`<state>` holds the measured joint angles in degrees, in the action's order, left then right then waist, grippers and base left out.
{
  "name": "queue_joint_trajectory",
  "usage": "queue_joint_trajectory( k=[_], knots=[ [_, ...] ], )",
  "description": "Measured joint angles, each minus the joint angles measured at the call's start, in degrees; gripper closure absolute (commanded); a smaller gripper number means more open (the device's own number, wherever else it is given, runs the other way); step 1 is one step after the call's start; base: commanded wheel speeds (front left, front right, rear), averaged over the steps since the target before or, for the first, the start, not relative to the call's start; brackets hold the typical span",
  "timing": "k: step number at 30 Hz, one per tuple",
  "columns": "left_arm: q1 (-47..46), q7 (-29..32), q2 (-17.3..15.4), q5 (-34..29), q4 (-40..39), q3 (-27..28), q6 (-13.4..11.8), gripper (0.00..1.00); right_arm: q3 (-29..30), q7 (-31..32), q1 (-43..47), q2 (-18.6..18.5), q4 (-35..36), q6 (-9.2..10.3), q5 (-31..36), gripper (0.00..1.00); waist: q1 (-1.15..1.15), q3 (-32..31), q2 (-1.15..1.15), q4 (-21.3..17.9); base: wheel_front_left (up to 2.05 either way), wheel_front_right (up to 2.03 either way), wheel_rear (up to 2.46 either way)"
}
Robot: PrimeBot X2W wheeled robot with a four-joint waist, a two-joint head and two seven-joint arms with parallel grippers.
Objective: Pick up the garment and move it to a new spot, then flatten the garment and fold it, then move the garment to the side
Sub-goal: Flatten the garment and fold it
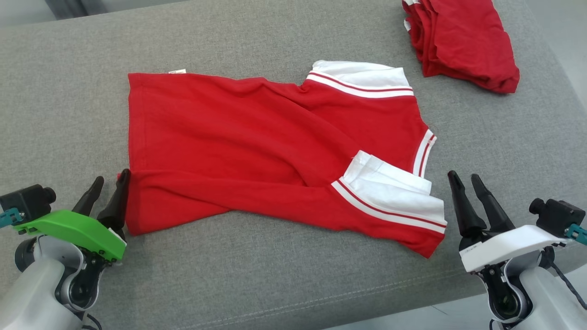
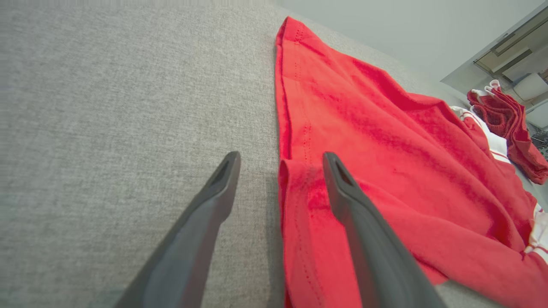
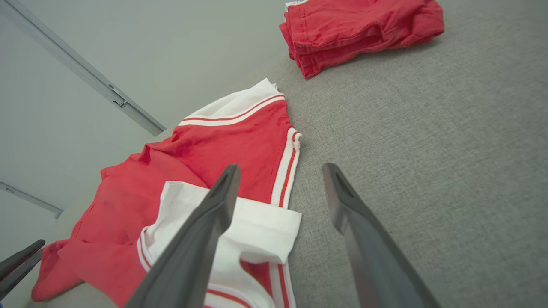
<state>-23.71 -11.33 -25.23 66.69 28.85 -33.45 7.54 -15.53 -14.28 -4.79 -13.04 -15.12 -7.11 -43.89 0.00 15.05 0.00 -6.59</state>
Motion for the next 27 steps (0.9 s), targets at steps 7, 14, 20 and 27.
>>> queue_joint_trajectory(
  k=[7,14,20,27],
  knots=[
    [2.0,-1.6,0.4,-0.3,-0.7,0.1,0.0,0.00,-1.9,0.0,3.1,0.9,-2.2,0.00,-1.1,0.00,0.00,-1.1,0.00,1.1,0.00,0.00,0.00],
    [7.0,-1.8,1.4,0.8,0.1,0.3,0.0,0.00,-6.8,0.0,6.6,0.7,-3.8,0.00,-3.7,0.00,0.00,-2.4,0.00,1.6,0.00,0.00,0.00],
    [8.1,-2.4,2.0,1.2,-0.3,1.6,0.0,0.00,-7.5,0.0,7.6,0.1,-4.8,0.00,-5.6,0.00,0.00,-3.0,0.00,1.7,0.00,0.00,0.00],
    [8.5,-2.4,2.6,1.4,-1.4,1.6,0.0,0.00,-10.7,0.4,7.5,0.8,-5.3,0.00,-9.7,0.00,0.00,-3.2,0.00,1.7,0.00,0.00,0.00]
  ],
)
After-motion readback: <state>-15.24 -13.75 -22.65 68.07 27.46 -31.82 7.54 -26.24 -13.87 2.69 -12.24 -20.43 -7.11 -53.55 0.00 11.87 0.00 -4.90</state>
